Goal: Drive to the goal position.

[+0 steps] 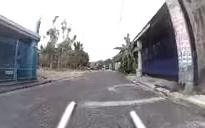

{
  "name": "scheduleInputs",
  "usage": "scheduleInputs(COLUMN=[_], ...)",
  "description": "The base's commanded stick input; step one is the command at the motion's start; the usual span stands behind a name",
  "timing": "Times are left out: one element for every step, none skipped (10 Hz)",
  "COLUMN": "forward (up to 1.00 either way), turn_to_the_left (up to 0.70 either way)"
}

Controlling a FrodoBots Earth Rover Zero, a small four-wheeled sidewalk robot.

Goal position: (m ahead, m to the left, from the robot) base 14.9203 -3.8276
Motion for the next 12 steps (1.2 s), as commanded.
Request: scheduleInputs(forward=[0.7, 0.7, 0.7, 0.7, 0.7, 0.7, 0.7, 0.7, 0.7, 0.7, 0.7, 0.7], turn_to_the_left=[0.0, 0.0, -0.02, -0.35, -0.35, -0.35, -0.09, 0.0, 0.0, 0.0, 0.0, 0.0])
